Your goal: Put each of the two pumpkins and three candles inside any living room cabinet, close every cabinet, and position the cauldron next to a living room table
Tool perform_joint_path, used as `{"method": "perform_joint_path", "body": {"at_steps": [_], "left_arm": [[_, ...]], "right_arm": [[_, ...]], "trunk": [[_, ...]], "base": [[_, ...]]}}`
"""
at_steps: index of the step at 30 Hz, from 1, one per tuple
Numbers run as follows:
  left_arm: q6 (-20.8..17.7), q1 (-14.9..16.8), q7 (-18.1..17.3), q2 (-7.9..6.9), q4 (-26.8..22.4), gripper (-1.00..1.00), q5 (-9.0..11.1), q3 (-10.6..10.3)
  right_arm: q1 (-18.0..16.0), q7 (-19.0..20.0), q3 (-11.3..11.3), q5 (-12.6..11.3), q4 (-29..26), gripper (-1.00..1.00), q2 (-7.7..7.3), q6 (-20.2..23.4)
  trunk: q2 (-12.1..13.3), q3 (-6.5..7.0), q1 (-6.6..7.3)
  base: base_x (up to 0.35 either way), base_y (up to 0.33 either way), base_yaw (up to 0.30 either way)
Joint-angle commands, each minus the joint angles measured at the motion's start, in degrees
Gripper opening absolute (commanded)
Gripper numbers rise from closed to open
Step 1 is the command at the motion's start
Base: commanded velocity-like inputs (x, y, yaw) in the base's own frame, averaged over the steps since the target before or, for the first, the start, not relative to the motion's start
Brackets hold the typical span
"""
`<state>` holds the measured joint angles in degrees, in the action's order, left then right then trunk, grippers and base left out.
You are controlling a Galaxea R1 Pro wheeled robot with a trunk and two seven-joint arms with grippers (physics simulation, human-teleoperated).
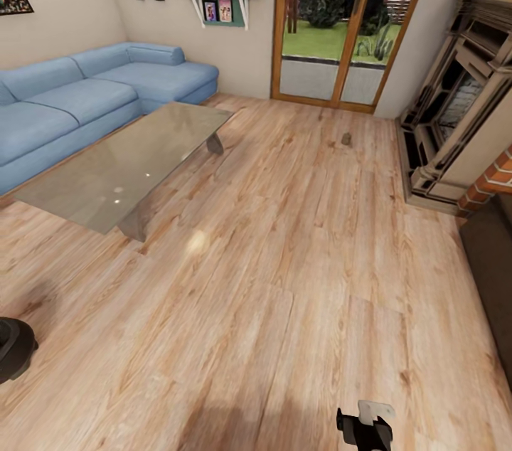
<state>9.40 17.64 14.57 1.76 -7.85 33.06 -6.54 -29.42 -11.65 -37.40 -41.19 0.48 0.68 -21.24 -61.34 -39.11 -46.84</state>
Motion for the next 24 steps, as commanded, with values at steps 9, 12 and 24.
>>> {"method": "perform_joint_path", "body": {"at_steps": [9, 12, 24], "left_arm": [[0.2, 0.0, 0.3, 0.0, 0.0, 1.0, 0.4, -0.5], [0.2, 0.0, 0.3, 0.0, 0.0, 1.0, 0.4, -0.5], [0.2, 0.0, 0.3, 0.08, 0.0, 1.0, 0.5, -0.5]], "right_arm": [[0.0, -0.2, -0.5, -0.3, 0.0, 1.0, 0.03, -0.1], [0.0, -0.2, -0.5, -0.3, 0.0, 1.0, 0.03, -0.1], [0.0, -0.2, -0.5, -0.3, 0.0, 1.0, 0.03, -0.2]], "trunk": [[0.0, 0.78, 0.0], [0.0, 1.06, 0.0], [0.0, 2.15, 0.0]], "base": [[0.0, 0.0, 0.072], [0.0, 0.0, 0.072], [0.0, 0.0, 0.073]]}}
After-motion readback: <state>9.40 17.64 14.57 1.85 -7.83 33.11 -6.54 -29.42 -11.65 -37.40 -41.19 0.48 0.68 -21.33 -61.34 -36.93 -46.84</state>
